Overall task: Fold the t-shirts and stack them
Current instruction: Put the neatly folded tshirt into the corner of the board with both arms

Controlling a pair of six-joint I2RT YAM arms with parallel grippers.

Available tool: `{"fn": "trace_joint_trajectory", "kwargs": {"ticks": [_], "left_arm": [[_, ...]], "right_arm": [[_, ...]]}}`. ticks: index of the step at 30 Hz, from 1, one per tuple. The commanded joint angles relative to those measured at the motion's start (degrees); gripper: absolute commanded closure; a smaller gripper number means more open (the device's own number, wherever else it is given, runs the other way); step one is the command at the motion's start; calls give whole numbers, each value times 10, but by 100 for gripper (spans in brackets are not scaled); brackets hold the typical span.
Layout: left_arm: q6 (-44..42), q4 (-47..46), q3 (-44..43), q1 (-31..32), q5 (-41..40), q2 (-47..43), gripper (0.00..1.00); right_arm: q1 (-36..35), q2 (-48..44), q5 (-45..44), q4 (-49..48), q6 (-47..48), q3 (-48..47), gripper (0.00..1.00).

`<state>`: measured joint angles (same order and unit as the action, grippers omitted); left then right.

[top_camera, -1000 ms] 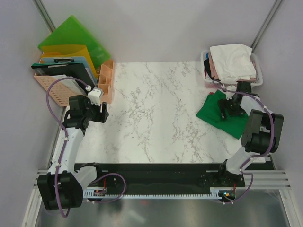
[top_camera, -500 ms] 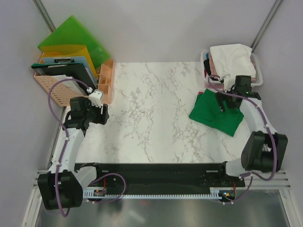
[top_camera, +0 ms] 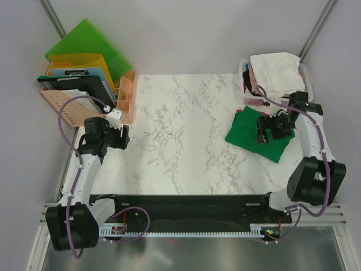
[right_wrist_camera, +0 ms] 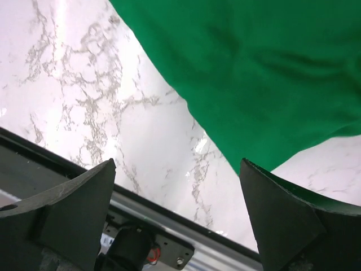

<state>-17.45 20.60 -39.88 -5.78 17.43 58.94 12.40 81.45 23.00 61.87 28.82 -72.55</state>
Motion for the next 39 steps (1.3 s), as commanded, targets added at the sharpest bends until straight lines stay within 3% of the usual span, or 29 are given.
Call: {"fn": "trace_joint_trajectory", "kwargs": {"ticks": [1,7,21,28,39], "left_arm": [[-4,-30,-1,-3,-7,-8,28],[1,-29,-6,-3,4,7,28],[-5,-33,-7,-3,8,17,28],[-6,-35,-9,-2,9,29,28],[-13,-35,-7,-3,13,26,28]], "right_arm": [[43,7,64,94,32,-11,2],[44,-18,-48,-9,16,18,2],[50,78,-79,-165,-26,110,2],[53,159,-112,-220,-40,100,2],[111,228,-226,-251,47,22,2]]}}
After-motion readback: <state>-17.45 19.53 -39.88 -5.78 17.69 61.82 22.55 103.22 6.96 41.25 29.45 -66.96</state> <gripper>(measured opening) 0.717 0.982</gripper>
